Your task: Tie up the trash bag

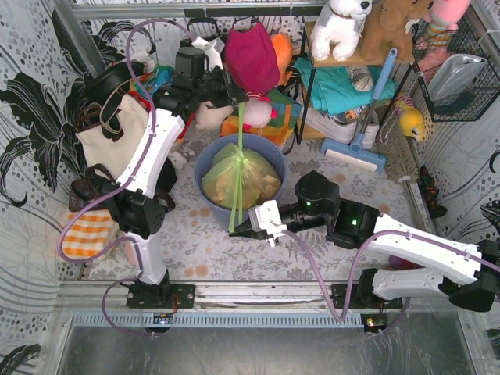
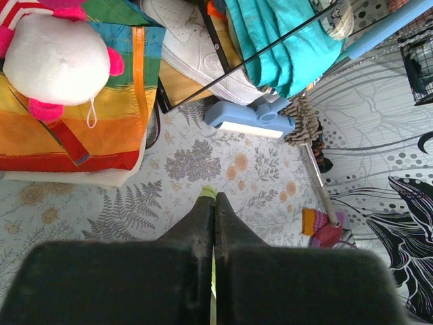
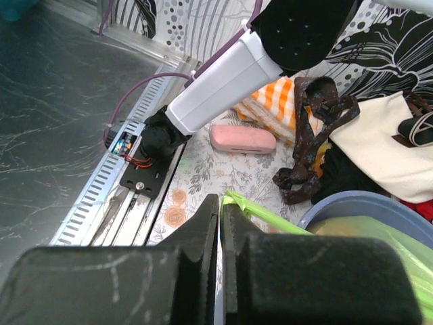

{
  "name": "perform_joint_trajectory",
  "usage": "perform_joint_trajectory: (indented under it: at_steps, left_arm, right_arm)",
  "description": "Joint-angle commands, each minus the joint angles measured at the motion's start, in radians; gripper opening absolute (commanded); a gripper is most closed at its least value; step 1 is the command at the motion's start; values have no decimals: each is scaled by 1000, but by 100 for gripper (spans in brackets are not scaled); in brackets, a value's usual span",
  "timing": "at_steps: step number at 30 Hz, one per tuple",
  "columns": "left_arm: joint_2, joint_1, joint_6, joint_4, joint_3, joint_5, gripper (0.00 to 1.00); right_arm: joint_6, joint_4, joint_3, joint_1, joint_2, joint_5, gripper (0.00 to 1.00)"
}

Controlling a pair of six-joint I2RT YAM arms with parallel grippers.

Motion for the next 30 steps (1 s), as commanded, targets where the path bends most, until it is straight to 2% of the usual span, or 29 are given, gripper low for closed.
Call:
perform_joint_trajectory:
  at_steps: [1, 5, 12, 18, 25, 30]
  left_arm:
    - [84, 87, 64, 323, -39, -261, 0]
    - [116, 88, 68, 363, -114, -297, 0]
    - [184, 97, 67, 360, -91, -301, 0]
    - [86, 99, 68, 407, -124, -227, 0]
    - [-88, 95, -6, 532, -240, -29, 0]
    - [-204, 87, -57, 628, -358, 81, 0]
  right_arm:
    - [90, 35, -65, 121, -52, -341, 0]
    - [234, 225, -226, 121, -91, -325, 0]
    - [258, 232, -273, 147, -95, -291, 0]
    - [195, 231, -219, 150, -100, -213, 0]
    - [-3, 339, -176, 150, -110, 72, 0]
    - [-110, 432, -73, 147, -28, 344, 0]
